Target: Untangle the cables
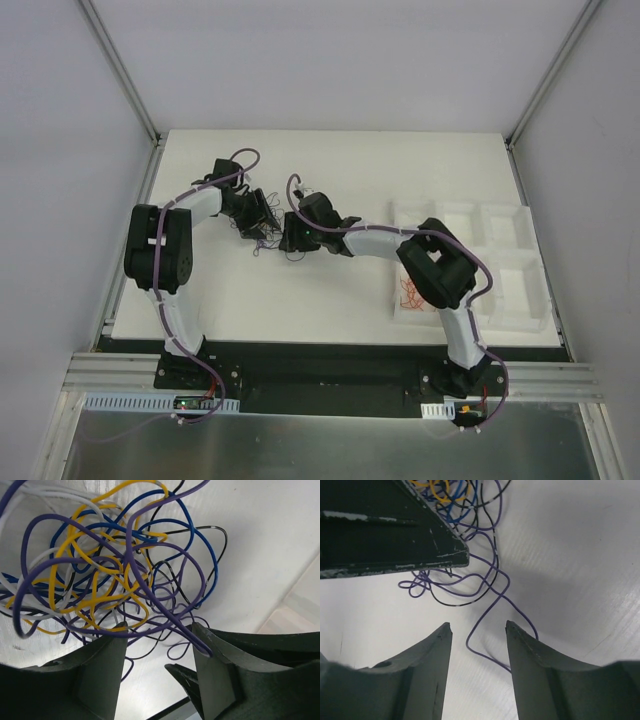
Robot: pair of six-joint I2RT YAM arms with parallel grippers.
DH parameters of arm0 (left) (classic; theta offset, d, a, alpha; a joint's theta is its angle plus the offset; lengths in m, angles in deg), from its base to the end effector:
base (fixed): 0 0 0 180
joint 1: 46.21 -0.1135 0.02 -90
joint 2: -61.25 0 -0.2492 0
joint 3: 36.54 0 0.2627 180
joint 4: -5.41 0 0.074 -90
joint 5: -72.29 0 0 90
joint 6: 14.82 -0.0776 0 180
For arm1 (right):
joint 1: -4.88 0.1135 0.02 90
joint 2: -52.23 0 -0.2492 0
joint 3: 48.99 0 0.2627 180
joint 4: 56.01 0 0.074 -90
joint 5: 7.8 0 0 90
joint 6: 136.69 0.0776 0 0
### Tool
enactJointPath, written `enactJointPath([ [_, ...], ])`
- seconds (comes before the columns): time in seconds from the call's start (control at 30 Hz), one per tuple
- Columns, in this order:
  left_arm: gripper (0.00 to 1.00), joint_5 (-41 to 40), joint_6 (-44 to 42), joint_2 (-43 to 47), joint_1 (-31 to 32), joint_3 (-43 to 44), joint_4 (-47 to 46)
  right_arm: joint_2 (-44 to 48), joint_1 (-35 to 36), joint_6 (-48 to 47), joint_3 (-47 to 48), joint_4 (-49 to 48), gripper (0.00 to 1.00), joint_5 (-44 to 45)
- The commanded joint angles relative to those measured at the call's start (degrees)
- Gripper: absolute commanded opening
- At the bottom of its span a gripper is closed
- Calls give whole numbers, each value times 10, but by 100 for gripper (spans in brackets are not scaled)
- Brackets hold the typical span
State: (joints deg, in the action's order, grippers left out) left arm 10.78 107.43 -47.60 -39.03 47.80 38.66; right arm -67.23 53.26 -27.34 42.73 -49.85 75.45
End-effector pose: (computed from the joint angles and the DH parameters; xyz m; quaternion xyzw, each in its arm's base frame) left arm 0.4075 -0.0886 0.1201 -0.1354 0.9238 -0.3133 0.1736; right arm 0.3256 0.3802 0.1239 -0.2476 0.8459 0.3047 0.3608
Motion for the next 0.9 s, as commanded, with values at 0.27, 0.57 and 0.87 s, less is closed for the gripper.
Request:
enactJointPath([
  [0.27, 44, -42, -10, -31, 6, 30, 24, -13, 5, 19, 23, -31, 0, -13],
  [0.57, 40, -53, -24, -39, 6, 37, 33, 292, 7, 2, -188, -63, 0, -39],
  [0.87, 40, -75, -36, -57, 5, 43, 46, 598, 6, -39, -233, 91, 0, 31],
])
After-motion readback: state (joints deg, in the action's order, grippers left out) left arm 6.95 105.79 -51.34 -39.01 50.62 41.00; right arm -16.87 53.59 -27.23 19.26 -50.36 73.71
